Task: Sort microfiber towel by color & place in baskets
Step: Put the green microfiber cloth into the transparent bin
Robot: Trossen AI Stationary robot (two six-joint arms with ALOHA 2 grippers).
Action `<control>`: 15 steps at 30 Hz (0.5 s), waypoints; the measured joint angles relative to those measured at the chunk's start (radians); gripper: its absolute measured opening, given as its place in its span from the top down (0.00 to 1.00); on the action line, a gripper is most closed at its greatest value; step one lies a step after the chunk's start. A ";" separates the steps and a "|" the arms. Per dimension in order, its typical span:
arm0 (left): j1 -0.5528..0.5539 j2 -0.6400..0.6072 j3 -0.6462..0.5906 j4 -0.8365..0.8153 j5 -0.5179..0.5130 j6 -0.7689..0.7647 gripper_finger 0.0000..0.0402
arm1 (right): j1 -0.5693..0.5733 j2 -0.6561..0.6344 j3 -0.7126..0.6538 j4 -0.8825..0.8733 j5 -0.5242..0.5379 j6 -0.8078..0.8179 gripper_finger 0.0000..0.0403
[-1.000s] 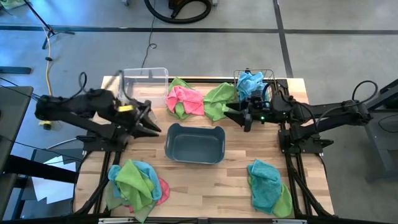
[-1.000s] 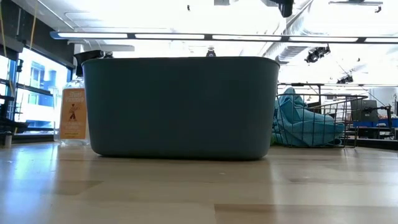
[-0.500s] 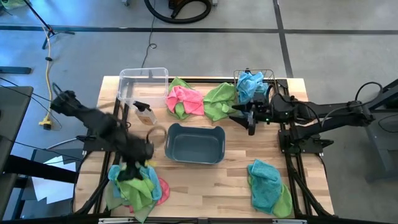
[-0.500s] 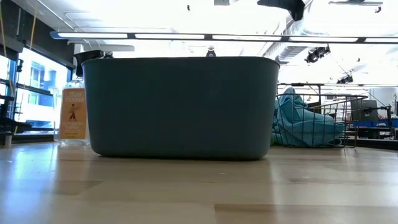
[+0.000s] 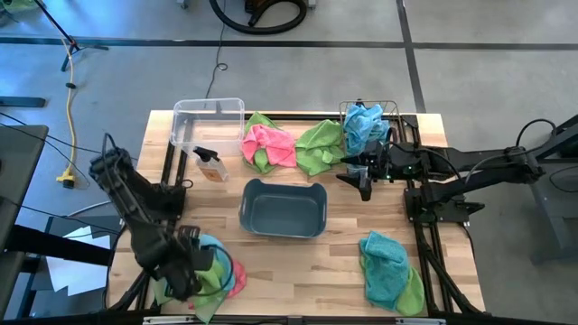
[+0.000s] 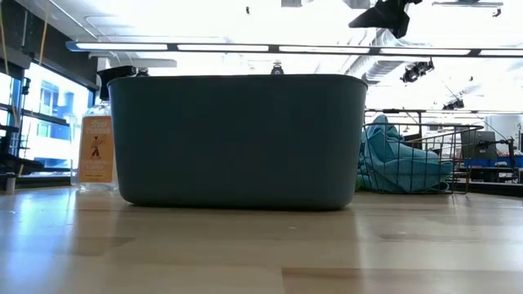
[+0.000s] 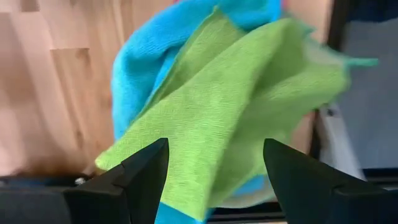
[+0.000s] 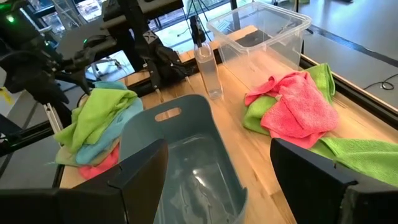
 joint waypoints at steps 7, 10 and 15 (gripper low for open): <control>-0.056 -0.060 -0.122 0.126 -0.070 -0.090 0.38 | 0.000 0.000 0.000 -0.014 0.006 0.042 0.31; -0.078 -0.113 -0.185 0.155 -0.055 -0.094 0.38 | 0.000 0.000 0.000 -0.013 0.011 0.046 0.31; -0.098 -0.167 -0.278 0.174 -0.056 -0.005 0.38 | 0.000 0.001 0.000 -0.013 0.039 0.089 0.31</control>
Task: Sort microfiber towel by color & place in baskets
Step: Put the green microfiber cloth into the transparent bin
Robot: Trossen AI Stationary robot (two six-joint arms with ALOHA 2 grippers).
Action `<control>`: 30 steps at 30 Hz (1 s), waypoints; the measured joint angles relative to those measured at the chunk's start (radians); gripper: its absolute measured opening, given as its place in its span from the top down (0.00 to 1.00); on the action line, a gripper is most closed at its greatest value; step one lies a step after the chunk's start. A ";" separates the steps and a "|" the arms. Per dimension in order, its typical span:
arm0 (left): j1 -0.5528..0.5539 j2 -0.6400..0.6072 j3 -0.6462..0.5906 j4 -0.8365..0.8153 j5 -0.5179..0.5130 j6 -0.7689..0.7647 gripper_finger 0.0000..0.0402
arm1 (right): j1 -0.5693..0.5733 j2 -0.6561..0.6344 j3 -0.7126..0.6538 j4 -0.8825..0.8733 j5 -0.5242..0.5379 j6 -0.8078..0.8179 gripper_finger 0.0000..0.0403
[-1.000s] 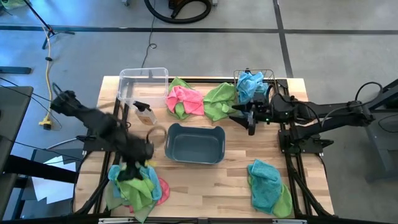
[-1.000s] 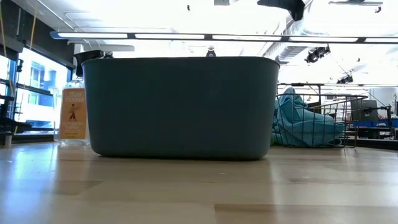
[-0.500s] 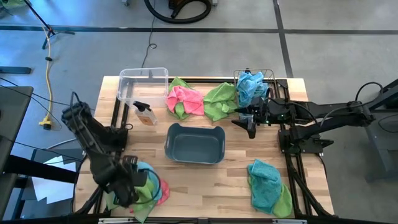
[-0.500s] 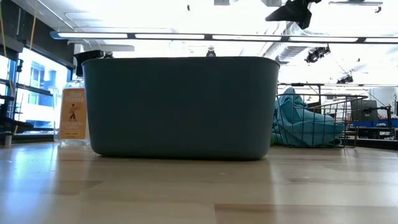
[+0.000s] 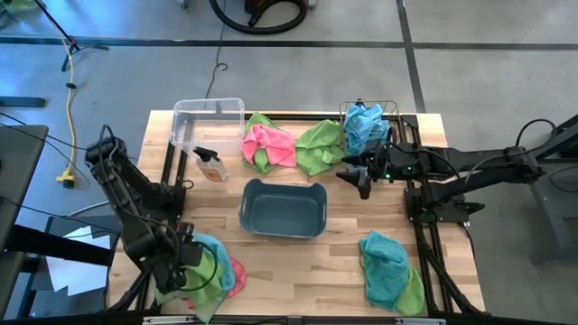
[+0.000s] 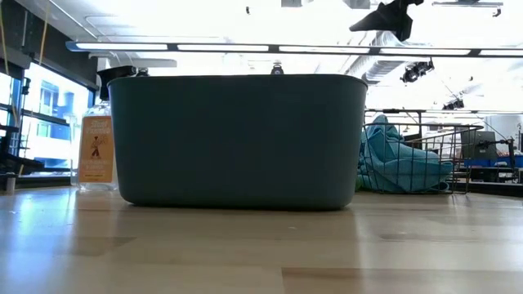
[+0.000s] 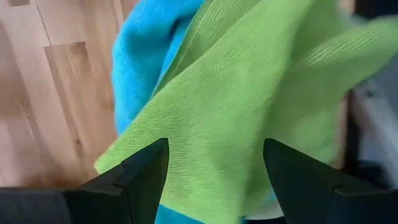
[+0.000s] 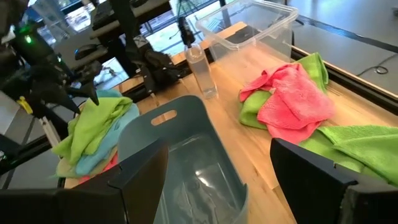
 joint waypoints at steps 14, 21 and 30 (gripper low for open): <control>0.003 -0.011 -0.168 0.174 0.008 0.101 0.42 | 0.000 0.000 0.000 0.000 0.035 0.052 0.31; 0.004 -0.011 -0.168 0.227 0.025 0.031 0.86 | 0.000 0.000 0.000 0.000 0.058 0.020 0.31; 0.024 -0.109 -0.138 0.256 0.076 -0.140 0.99 | 0.000 0.000 0.000 0.001 0.057 -0.032 0.31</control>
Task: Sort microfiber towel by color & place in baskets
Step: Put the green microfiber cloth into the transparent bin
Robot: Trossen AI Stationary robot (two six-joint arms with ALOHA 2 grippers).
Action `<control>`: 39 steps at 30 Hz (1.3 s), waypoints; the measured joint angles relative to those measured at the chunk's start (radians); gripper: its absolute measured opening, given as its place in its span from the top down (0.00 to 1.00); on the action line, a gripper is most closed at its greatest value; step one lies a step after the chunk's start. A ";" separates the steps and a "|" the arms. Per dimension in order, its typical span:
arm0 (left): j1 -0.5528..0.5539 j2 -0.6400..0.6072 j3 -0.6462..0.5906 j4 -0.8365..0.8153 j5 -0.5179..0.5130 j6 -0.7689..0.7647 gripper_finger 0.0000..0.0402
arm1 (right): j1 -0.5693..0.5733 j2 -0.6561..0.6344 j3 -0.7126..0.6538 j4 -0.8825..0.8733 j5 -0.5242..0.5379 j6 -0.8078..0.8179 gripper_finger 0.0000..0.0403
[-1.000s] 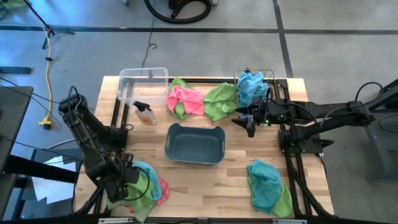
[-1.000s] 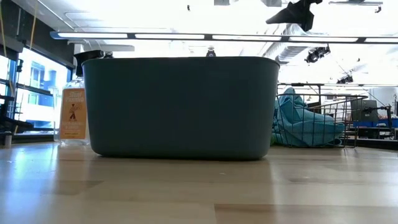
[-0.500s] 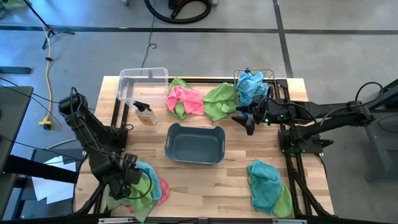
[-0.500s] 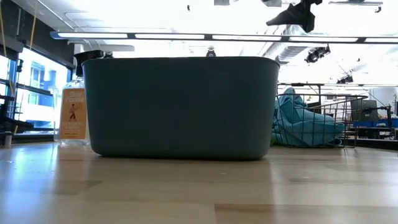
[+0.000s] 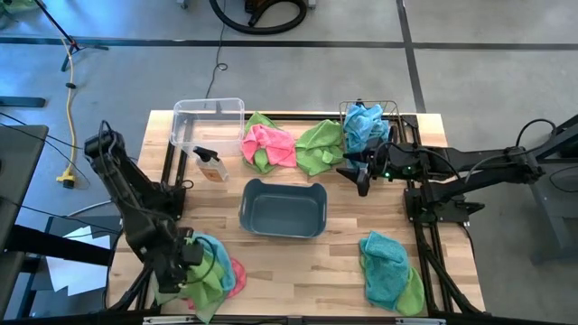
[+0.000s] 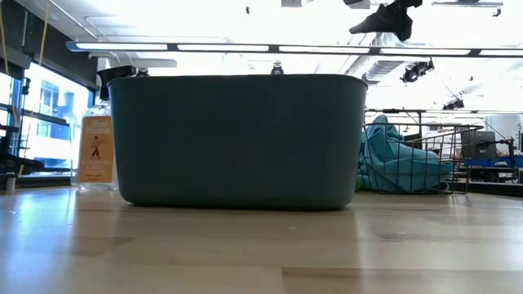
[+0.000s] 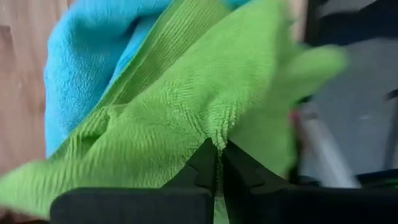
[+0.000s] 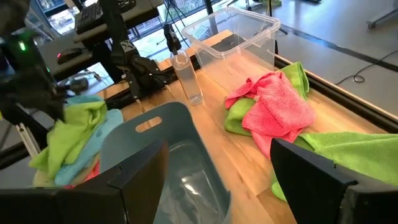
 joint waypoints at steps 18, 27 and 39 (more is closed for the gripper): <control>0.262 -0.285 0.294 -0.007 -0.272 0.210 1.00 | 0.000 0.000 0.000 0.001 -0.002 -0.012 0.31; 0.470 -0.243 0.445 0.091 -0.409 0.610 1.00 | 0.000 0.000 -0.001 0.085 -0.002 -0.014 0.31; 0.853 -0.251 0.196 0.773 -0.067 0.850 1.00 | 0.000 0.000 -0.001 0.231 -0.002 -0.062 0.31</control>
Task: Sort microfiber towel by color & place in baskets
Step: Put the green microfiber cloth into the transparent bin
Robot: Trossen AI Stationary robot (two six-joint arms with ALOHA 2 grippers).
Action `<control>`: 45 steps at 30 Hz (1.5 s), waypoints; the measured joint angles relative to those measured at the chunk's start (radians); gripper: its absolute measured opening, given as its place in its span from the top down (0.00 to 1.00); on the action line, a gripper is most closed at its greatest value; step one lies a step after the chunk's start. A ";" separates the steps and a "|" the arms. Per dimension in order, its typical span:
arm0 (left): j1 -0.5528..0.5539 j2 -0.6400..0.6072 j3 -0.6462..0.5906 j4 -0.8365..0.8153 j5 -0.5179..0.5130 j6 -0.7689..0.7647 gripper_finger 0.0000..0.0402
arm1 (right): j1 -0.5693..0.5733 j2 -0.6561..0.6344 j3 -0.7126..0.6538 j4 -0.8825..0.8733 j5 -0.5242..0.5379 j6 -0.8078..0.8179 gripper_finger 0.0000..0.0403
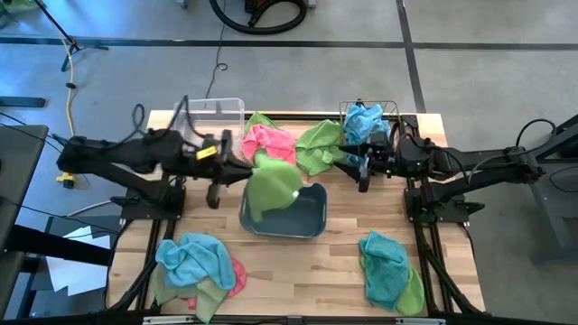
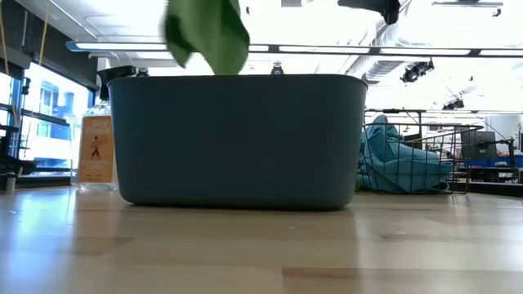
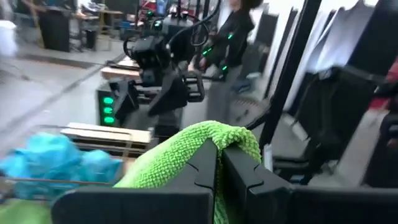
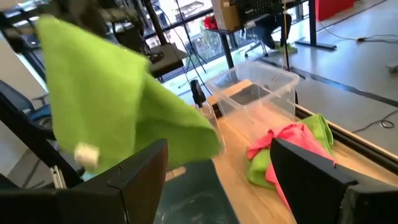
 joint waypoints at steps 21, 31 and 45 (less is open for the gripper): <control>0.201 -0.020 -0.512 0.801 0.044 -0.253 1.00 | 0.000 0.000 0.000 0.072 -0.039 -0.004 0.31; 0.232 -0.028 -0.505 0.907 0.021 -0.240 1.00 | 0.000 0.000 0.000 0.086 -0.040 -0.020 0.31; 0.701 -0.036 -0.098 0.155 0.024 -0.061 1.00 | 0.000 0.000 0.000 0.084 -0.034 -0.016 0.31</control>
